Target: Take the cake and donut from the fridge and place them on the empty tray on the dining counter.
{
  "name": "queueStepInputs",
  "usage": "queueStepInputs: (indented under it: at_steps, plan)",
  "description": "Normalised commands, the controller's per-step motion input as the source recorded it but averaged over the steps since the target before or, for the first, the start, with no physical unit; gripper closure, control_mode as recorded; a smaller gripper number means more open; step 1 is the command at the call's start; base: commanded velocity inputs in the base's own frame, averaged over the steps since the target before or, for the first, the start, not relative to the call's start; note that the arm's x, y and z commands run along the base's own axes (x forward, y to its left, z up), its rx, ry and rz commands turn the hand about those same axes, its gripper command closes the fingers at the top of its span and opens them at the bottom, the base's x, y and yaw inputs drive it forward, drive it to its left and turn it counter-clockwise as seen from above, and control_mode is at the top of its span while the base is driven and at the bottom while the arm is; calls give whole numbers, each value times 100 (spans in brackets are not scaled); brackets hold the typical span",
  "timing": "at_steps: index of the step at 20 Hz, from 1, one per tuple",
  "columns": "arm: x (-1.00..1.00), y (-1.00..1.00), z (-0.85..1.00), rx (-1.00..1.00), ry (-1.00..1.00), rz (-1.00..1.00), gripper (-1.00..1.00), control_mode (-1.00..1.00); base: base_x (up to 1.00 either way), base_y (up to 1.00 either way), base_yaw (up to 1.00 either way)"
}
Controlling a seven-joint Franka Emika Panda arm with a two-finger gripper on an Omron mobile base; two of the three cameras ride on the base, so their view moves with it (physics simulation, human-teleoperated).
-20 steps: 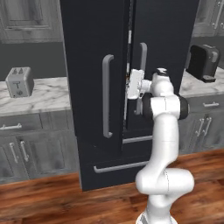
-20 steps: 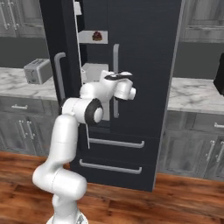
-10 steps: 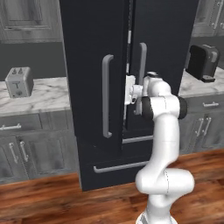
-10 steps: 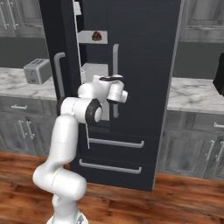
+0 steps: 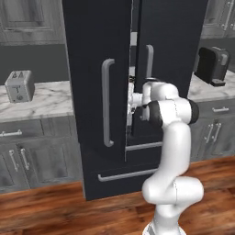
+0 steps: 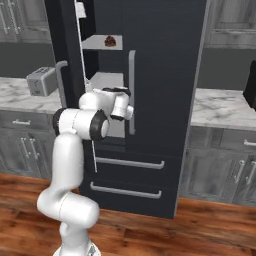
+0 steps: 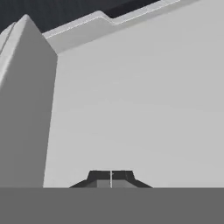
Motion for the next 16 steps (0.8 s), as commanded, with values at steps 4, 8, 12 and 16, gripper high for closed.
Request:
queueStepInputs:
  at_steps: [4, 8, 12, 16]
  plan:
    - [-100, 100, 16, 4, 0, 9, 100, -100, 0, 0, 0]
    - [-79, 100, 0, -2, -1, 0, 100, -100, 0, 0, 0]
    - [-9, 100, 0, -13, -5, -6, 100, -100, 0, 0, 0]
    - [10, 68, -22, -4, -2, -6, 100, -100, 0, 0, 0]
